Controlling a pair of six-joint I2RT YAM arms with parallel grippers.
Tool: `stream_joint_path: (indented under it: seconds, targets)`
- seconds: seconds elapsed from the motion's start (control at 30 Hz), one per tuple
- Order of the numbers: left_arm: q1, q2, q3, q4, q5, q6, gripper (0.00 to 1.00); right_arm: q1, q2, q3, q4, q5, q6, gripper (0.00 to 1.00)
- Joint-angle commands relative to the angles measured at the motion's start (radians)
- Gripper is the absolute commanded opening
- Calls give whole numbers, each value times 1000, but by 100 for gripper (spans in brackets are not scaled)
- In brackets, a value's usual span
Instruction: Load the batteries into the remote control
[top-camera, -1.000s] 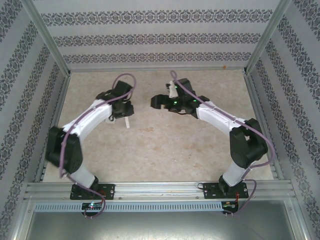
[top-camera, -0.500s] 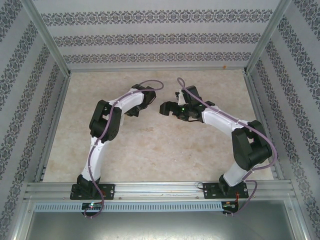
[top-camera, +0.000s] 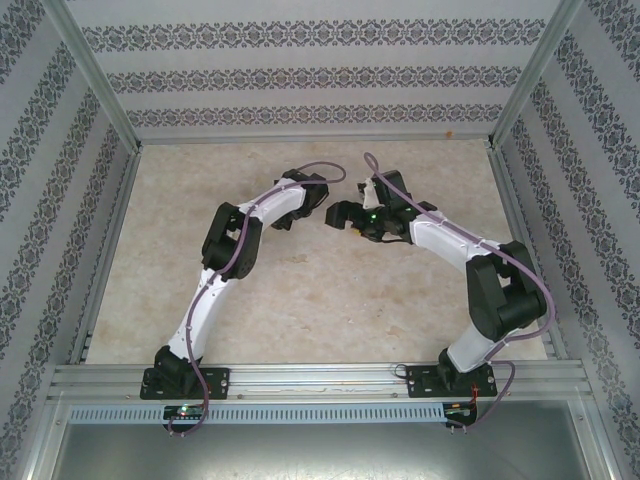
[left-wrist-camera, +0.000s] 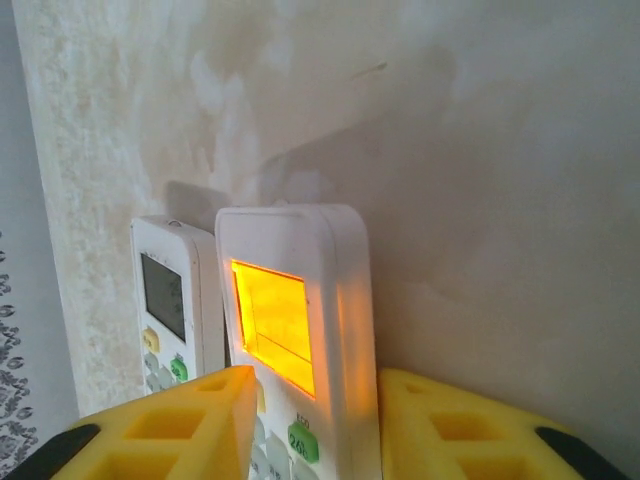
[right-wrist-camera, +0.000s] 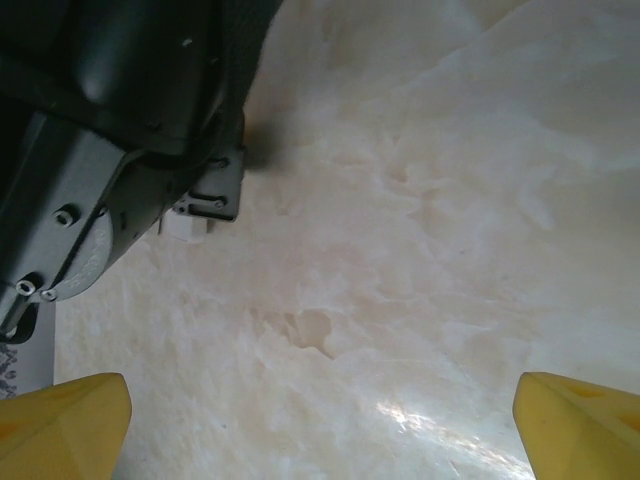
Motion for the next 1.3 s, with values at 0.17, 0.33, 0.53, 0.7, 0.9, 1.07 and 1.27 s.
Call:
stream_joint_path:
  seconds: [0.17,0.33,0.53,0.7,0.9,1.07,1.27]
  targets:
    - [-23,-303,-173,149,171,42,66,-193,-167,-76,-53,98,-72,98]
    - [-6,-734,-597,524,251,46,89,-322,-278,-193,-18,483,-130,98]
    - [126,-1204,-1168,1072,252,95,100,-350,-309,-393,374,747,-357,98]
    - [393,-1415,-1556,1493,394,235,100,-356,-35,-286,450,743,-513,98]
    - [493,-1310,-1851,2053,556,468,100,-346,-167,-651,960,613,-568,98]
    - [545,-1106,-1865,2245,718,401,100,-360,-101,-693,1155,543,-582,98]
    - [564,-926,-1787,2304,812,417,100,-331,-122,-684,1113,649,-585,98]
